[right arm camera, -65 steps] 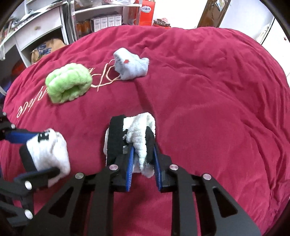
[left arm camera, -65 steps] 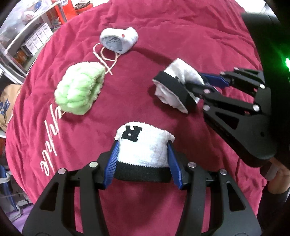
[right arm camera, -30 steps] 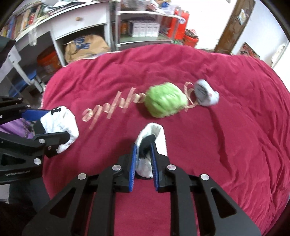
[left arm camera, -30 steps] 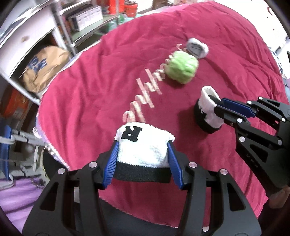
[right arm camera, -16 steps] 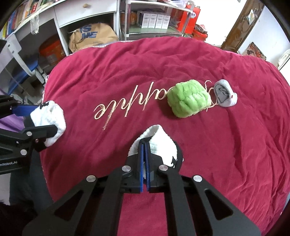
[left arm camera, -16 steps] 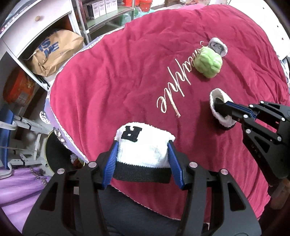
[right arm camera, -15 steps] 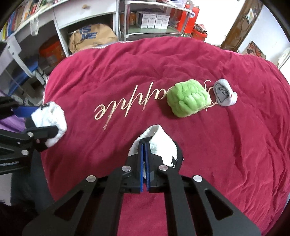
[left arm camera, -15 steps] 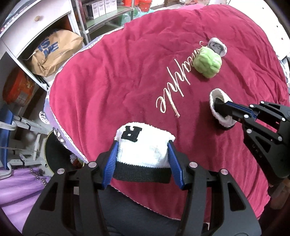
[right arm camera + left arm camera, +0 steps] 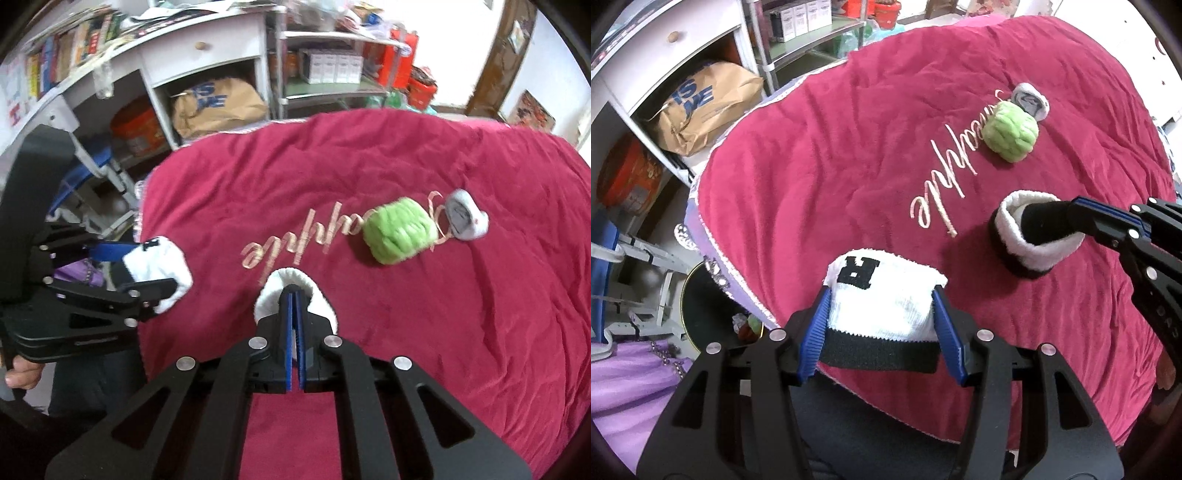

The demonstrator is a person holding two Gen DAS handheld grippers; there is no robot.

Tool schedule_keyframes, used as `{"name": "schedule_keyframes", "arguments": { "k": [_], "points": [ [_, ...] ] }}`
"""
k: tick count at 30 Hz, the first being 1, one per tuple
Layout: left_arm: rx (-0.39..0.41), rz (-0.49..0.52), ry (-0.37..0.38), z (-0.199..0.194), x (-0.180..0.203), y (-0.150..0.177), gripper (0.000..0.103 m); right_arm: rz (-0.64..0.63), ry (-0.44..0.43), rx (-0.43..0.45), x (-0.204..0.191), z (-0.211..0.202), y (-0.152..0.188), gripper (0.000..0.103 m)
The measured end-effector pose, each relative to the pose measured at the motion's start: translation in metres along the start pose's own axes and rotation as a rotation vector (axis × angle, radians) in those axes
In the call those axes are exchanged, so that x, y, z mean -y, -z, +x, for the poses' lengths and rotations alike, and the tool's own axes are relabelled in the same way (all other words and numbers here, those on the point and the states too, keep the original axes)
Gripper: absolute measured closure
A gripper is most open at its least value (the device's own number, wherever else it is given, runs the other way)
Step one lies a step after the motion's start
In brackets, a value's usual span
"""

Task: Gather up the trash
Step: 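Carry both white socks over the wastebasket and open both tools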

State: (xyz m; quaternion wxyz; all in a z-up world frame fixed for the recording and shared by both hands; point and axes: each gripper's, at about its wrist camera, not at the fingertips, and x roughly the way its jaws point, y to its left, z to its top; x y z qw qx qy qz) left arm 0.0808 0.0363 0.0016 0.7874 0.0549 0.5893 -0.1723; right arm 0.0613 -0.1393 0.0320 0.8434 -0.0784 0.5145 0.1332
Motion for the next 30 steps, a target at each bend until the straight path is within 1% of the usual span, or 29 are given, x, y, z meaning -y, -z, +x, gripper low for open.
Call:
{"name": "schedule_keyframes", "arguments": {
  "k": [4, 8, 15, 21, 25, 30],
  "points": [
    [0.001, -0.038, -0.011, -0.002, -0.017, 0.004, 0.050, -0.031, -0.023, 0.011, -0.016, -0.002, -0.010, 0.102],
    [0.005, -0.082, -0.030, -0.005, -0.037, 0.008, 0.050, -0.091, -0.042, 0.020, -0.039, 0.000, -0.022, 0.102],
    [0.022, -0.165, -0.059, -0.011, -0.077, 0.017, 0.050, -0.185, -0.100, 0.041, -0.084, 0.006, -0.049, 0.102],
    [0.023, -0.265, -0.085, -0.014, -0.125, 0.027, 0.050, -0.265, -0.145, 0.057, -0.126, 0.017, -0.074, 0.102],
    [0.027, -0.342, -0.119, -0.014, -0.163, 0.038, 0.050, -0.317, -0.185, 0.067, -0.157, 0.025, -0.091, 0.102],
    [0.010, -0.433, -0.150, -0.009, -0.208, 0.052, 0.050, -0.371, -0.233, 0.074, -0.194, 0.036, -0.110, 0.102]
  ]
}}
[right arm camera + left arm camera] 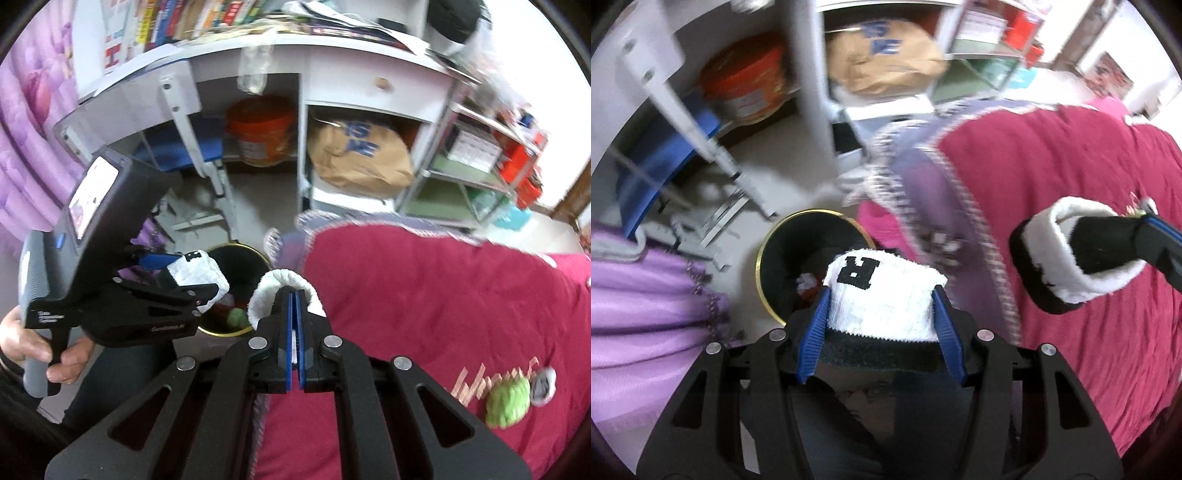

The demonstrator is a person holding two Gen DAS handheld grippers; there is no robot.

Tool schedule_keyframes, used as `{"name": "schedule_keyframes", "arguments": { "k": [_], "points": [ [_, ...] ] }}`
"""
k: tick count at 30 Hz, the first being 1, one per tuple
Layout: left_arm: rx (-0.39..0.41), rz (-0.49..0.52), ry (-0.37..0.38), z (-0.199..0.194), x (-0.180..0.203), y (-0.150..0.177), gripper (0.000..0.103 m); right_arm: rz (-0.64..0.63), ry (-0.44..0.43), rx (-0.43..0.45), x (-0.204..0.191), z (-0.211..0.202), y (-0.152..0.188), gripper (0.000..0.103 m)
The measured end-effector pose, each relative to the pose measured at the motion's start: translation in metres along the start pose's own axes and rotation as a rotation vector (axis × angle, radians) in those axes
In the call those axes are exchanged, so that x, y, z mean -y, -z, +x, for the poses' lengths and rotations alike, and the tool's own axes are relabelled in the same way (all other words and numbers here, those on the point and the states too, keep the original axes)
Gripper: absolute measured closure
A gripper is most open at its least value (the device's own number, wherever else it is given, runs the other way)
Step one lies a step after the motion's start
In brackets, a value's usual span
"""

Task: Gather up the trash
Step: 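Carry both white socks over the wastebasket and open both tools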

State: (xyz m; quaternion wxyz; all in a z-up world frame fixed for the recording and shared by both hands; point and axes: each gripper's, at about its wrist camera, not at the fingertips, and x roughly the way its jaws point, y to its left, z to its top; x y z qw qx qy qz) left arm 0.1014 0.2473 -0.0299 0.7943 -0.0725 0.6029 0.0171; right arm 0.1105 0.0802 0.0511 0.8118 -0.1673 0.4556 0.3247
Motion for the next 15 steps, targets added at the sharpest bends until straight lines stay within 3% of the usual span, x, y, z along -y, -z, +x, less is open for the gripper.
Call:
{"name": "schedule_keyframes", "arguments": {
  "k": [6, 11, 13, 15],
  "points": [
    [-0.036, -0.081, -0.023, 0.023, -0.047, -0.005, 0.049, -0.059, -0.055, -0.014, -0.031, 0.033, -0.031, 0.102],
    [-0.064, -0.107, -0.043, 0.037, -0.068, -0.007, 0.034, -0.095, -0.101, -0.038, -0.054, 0.062, -0.048, 0.102],
    [-0.070, -0.112, -0.065, 0.040, -0.076, -0.006, 0.020, -0.111, -0.120, -0.053, -0.064, 0.074, -0.052, 0.102],
    [-0.064, -0.121, -0.089, 0.039, -0.085, -0.003, 0.017, -0.118, -0.139, -0.067, -0.070, 0.083, -0.054, 0.102]
  ]
}}
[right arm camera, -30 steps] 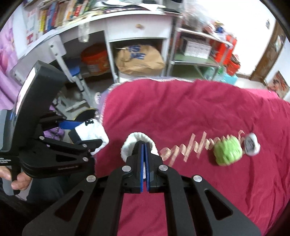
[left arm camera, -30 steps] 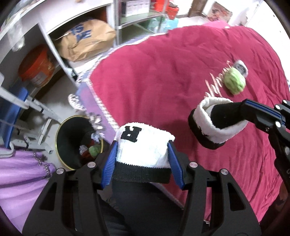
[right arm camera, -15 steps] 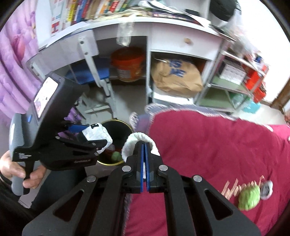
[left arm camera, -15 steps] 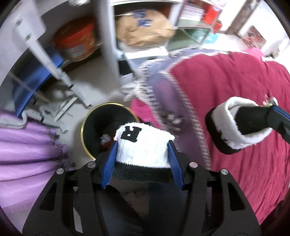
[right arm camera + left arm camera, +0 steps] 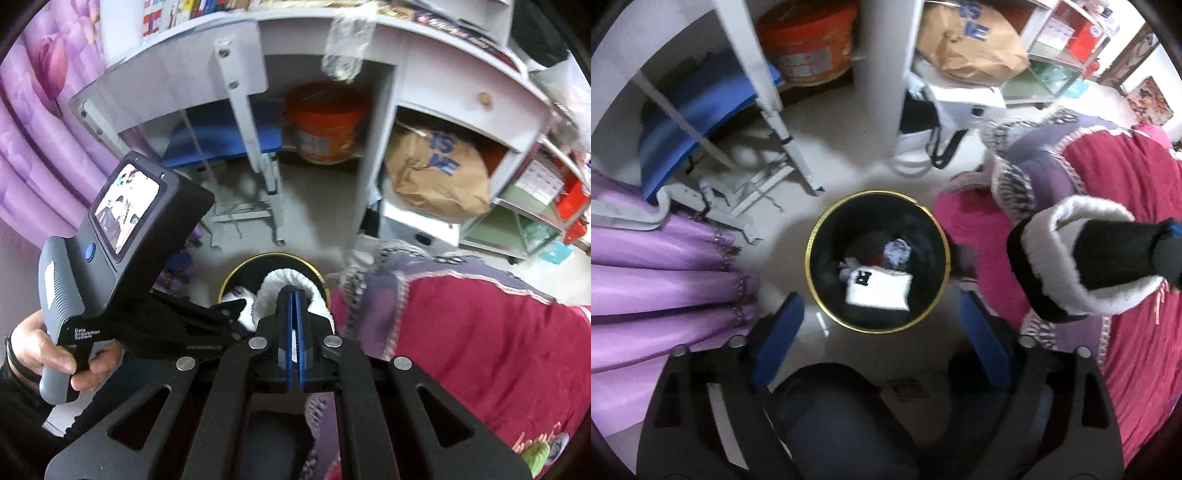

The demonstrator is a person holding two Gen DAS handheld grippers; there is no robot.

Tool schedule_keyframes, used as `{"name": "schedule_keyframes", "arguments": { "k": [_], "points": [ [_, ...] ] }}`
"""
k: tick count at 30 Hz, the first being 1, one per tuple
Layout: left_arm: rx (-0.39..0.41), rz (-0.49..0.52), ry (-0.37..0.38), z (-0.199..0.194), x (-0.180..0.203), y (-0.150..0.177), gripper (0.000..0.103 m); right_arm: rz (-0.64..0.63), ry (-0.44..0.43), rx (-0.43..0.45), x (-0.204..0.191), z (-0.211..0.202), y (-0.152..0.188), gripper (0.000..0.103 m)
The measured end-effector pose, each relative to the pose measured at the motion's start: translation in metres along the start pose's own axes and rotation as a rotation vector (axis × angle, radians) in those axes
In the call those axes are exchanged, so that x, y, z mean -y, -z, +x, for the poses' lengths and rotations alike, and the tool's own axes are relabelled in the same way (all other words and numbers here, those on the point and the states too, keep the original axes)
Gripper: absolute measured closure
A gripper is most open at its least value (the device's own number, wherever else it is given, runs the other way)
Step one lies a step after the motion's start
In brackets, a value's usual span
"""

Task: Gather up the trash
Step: 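Carry both white socks over the wastebasket and open both tools, then move both tools back over the green ball and light blue sock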

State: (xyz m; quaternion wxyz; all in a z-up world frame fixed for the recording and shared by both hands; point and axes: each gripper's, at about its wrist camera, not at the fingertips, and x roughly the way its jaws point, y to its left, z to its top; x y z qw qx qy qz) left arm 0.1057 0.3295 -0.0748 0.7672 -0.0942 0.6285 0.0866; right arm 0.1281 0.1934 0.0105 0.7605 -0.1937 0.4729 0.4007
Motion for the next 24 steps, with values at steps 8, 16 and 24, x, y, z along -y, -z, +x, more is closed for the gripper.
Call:
{"name": "schedule_keyframes", "arguments": {
  "k": [8, 16, 24],
  "points": [
    [-0.011, -0.054, -0.064, 0.005, -0.035, 0.007, 0.016, -0.037, -0.047, -0.057, -0.020, 0.041, -0.012, 0.101],
    [-0.004, -0.096, -0.070, -0.002, -0.051, 0.013, 0.016, -0.078, -0.016, -0.099, -0.035, 0.066, -0.013, 0.058],
    [0.014, -0.071, -0.076, -0.016, -0.044, 0.020, 0.016, -0.030, 0.018, -0.129, -0.028, 0.072, -0.005, 0.050]
  ]
}}
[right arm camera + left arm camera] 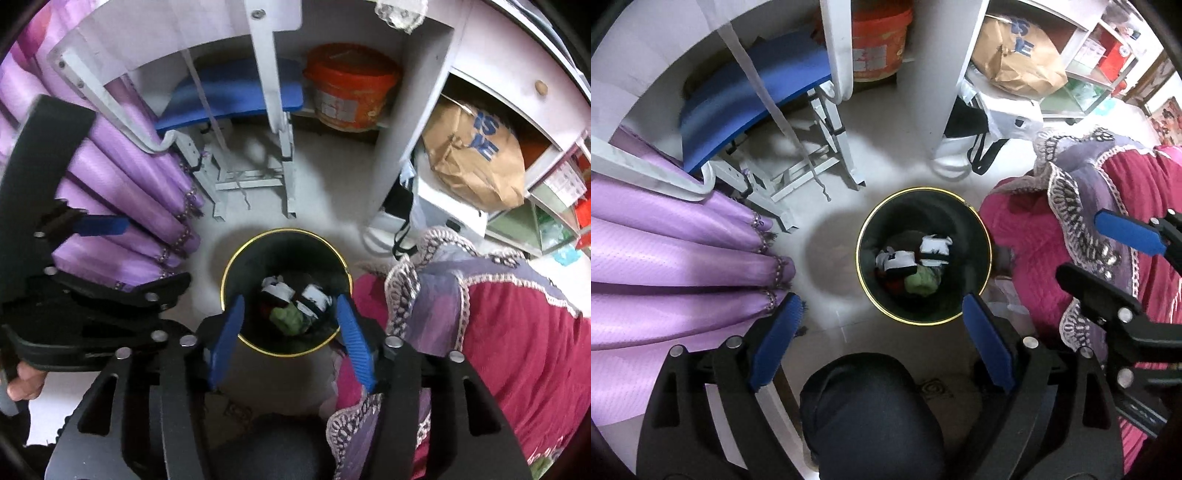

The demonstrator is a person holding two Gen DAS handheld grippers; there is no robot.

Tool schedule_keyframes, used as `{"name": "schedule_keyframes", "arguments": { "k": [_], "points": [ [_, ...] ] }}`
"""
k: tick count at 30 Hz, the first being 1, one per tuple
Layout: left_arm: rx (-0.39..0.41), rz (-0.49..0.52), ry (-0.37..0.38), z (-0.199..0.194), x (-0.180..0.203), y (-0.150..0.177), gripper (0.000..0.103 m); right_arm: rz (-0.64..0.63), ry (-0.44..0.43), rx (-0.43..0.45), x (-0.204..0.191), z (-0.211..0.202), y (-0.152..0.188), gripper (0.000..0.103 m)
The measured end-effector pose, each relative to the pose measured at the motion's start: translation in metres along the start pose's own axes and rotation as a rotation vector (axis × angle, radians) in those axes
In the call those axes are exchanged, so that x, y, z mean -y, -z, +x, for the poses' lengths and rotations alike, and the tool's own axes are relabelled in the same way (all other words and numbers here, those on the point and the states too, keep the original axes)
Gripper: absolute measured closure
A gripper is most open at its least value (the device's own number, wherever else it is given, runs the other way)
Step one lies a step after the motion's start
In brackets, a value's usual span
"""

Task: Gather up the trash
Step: 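Move both tools back over the green ball and light blue sock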

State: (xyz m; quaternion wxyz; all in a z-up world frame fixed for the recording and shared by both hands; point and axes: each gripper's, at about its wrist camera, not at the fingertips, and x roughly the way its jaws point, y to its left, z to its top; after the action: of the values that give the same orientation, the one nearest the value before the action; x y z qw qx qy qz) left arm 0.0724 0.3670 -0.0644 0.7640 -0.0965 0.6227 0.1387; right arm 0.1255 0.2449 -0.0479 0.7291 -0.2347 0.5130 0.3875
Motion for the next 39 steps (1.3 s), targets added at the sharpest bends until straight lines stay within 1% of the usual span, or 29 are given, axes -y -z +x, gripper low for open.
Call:
{"name": "schedule_keyframes", "arguments": {
  "k": [3, 5, 6, 7, 9, 11, 14, 16, 20, 25, 28, 31, 34, 39],
  "points": [
    [0.011, 0.015, -0.014, -0.008, 0.004, 0.004, 0.016, 0.015, 0.009, -0.005, 0.003, -0.001, 0.005, 0.048],
    [0.017, 0.027, -0.031, -0.014, 0.008, 0.005, 0.016, 0.030, 0.016, -0.001, 0.006, -0.006, 0.010, 0.045],
    [0.022, 0.035, -0.039, -0.017, 0.011, 0.006, 0.016, 0.037, 0.024, 0.004, 0.007, -0.009, 0.012, 0.040],
    [0.028, 0.044, -0.048, -0.022, 0.014, 0.007, 0.016, 0.049, 0.039, 0.013, 0.010, -0.014, 0.016, 0.032],
    [0.032, 0.052, -0.051, -0.028, 0.019, 0.008, 0.016, 0.067, 0.053, 0.033, 0.015, -0.023, 0.020, 0.027],
    [0.050, 0.079, -0.057, -0.037, 0.031, 0.010, 0.016, 0.078, 0.077, 0.052, 0.022, -0.035, 0.029, 0.026],
    [0.081, 0.130, -0.087, -0.047, 0.055, 0.012, 0.016, 0.119, 0.099, 0.064, 0.038, -0.049, 0.044, 0.023],
    [0.087, 0.157, -0.078, -0.051, 0.073, 0.014, 0.016, 0.149, 0.114, 0.061, 0.050, -0.056, 0.053, 0.021],
    [0.091, 0.204, -0.051, -0.056, 0.107, 0.019, 0.016, 0.229, 0.141, 0.053, 0.082, -0.073, 0.083, 0.019],
    [0.120, 0.313, -0.039, -0.072, 0.166, 0.028, 0.016, 0.304, 0.186, 0.073, 0.116, -0.098, 0.118, 0.018],
    [0.143, 0.381, -0.040, -0.081, 0.201, 0.034, 0.016, 0.363, 0.210, 0.091, 0.143, -0.117, 0.145, 0.018],
    [0.157, 0.446, -0.022, -0.089, 0.234, 0.040, 0.016, 0.408, 0.232, 0.108, 0.164, -0.134, 0.168, 0.018],
    [0.174, 0.511, -0.024, -0.096, 0.266, 0.046, 0.016, 0.436, 0.256, 0.122, 0.178, -0.148, 0.185, 0.018],
    [0.178, 0.588, -0.018, -0.099, 0.312, 0.052, 0.016, 0.477, 0.295, 0.136, 0.202, -0.170, 0.216, 0.018]
  ]
}}
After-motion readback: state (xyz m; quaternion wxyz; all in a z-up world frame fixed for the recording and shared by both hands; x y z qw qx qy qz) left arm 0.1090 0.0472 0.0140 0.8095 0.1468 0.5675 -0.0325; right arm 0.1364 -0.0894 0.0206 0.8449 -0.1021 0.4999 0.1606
